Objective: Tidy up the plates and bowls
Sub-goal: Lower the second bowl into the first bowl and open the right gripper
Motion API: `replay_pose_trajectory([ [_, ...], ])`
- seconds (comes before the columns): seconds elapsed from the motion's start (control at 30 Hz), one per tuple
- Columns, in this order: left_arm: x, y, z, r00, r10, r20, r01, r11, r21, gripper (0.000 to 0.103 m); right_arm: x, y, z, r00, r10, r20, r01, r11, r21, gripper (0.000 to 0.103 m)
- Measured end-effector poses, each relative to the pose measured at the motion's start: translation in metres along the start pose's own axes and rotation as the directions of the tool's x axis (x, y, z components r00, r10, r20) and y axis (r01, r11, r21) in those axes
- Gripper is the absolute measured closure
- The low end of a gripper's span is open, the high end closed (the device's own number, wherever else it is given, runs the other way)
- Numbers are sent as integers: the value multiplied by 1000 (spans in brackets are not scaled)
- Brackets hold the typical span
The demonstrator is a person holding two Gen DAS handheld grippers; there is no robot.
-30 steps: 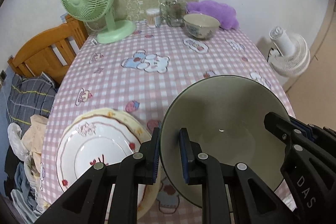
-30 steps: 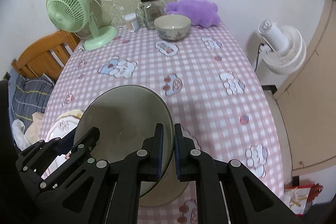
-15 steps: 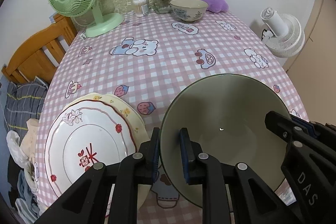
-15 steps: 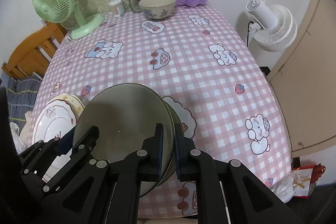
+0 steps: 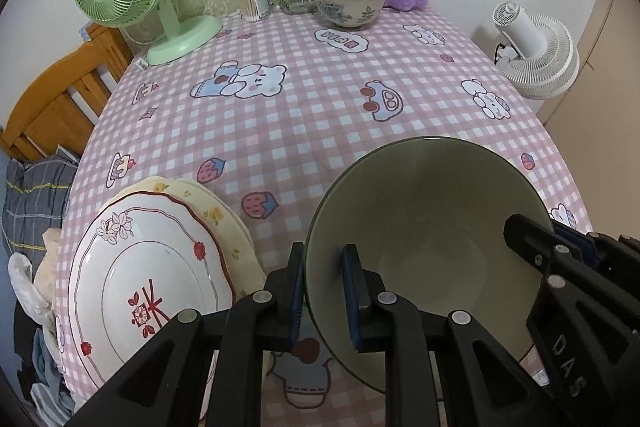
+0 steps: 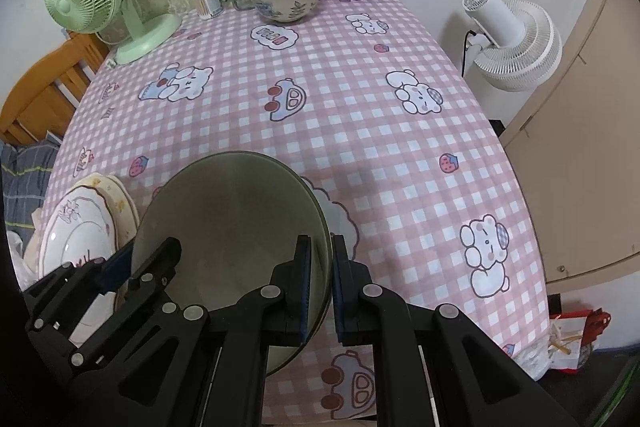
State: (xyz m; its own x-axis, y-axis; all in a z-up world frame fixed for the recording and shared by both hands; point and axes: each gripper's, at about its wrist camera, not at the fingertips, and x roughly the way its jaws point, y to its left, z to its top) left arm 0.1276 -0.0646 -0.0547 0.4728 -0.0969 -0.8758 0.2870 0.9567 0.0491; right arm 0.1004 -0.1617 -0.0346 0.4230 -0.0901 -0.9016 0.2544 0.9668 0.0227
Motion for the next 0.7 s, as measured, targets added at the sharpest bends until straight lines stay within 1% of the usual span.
replay_pose_trajectory([
  [0.1,0,0,-2,1000,6,6,-6,1000,2,88,0,3,-2,1000,-21,2,21,1000,-16,90],
  [0.17,0,1,-3,1000,-6,1,6,1000,-7,82,-1,3,-2,1000,-17,5,18,1000,-22,89],
  [0.23,-2,1,-3,999,-42,-12,42,999,-10,63,-2,1,-2,1000,-2,3,2,1000,-19,88],
  [0.27,-4,1,-4,999,-45,-10,45,999,-9,60,-2,0,-2,1000,6,1,-6,1000,-17,88],
  [0.3,-6,0,-5,999,-42,-6,42,999,-5,53,-3,-1,-3,1000,11,0,-11,1000,-17,88],
  [0.33,-9,0,-5,999,-33,-2,33,999,-6,43,-5,0,-3,1000,11,2,-11,1000,-19,87],
  [0.37,-11,1,-6,1000,-23,1,23,1000,-12,40,-8,1,-4,1000,11,9,-10,1000,-24,80],
  [0.4,-13,1,-6,1000,-24,2,24,1000,-18,39,-11,2,-5,1000,11,16,-11,1000,-28,73],
  [0.43,-15,3,-6,1000,-31,0,31,999,-27,37,-15,2,-5,1000,8,23,-7,1000,-29,55],
  [0.47,-19,5,-5,999,-45,-2,45,998,-36,34,-19,3,-5,999,1,36,0,1000,-29,40],
  [0.53,-25,6,-2,998,-58,11,59,997,-44,26,-31,4,-3,997,-9,79,12,999,-33,33],
  [0.6,-33,7,3,997,-76,21,77,996,-51,22,-41,5,2,995,-4,100,9,999,-44,33],
  [0.7,-46,6,12,993,-105,52,109,992,-63,17,-54,2,9,992,32,119,-28,999,-34,31],
])
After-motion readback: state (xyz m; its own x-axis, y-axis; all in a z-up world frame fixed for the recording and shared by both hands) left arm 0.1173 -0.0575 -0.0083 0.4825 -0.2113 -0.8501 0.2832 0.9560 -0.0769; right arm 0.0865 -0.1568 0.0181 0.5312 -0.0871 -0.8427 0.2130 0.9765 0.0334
